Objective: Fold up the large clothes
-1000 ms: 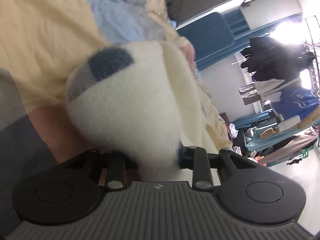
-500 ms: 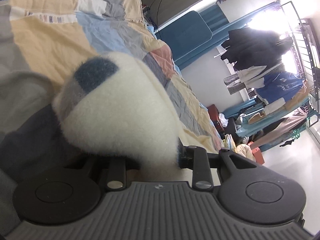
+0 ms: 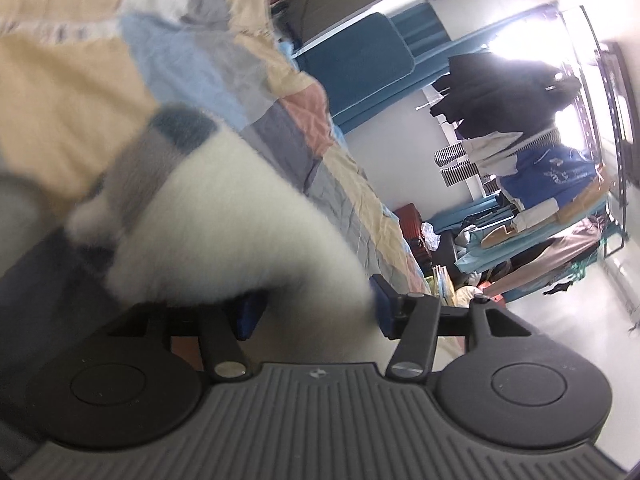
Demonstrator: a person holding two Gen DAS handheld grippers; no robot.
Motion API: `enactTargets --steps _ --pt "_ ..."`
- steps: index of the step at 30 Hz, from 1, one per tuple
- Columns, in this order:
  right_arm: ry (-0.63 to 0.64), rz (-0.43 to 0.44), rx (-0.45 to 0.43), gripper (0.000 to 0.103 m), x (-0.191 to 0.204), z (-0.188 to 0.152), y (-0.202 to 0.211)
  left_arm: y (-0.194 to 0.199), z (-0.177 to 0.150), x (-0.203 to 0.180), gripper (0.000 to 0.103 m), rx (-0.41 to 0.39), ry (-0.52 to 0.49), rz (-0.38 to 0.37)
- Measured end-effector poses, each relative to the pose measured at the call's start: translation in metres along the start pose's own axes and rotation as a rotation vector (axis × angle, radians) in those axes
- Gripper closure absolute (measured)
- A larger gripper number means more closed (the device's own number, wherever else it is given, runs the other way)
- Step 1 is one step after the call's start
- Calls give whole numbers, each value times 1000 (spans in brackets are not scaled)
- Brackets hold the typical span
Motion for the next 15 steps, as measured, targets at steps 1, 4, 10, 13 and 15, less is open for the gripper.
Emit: enactTargets --steps 1,4,10,13,15 --pt "-8 0 -2 55 1 5 -4 -5 5 -5 42 -4 -13 0" --pt "-17 -2 -4 55 2 20 -17 -22 19 -19 42 -16 -55 1" --pt "-28 -23 19 54 -3 45 -54 -67 43 -26 41 -17 -125 19" --pt "1 -39 30 54 -4 54 -77 -90 52 -22 41 -12 -164 37" --pt "17 -54 41 54 -6 58 -92 -107 58 -17 41 -9 -184 46"
Point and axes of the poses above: each gripper's, at about its wrist camera, not at the fingertips, and y roughly against the way its jaws point, x to its left, z to its top, the point moved 2 cm from there along -y, roughly the way its jaws point, and after that the axes turned 2 degrees about -x, right-handed, at the moved point
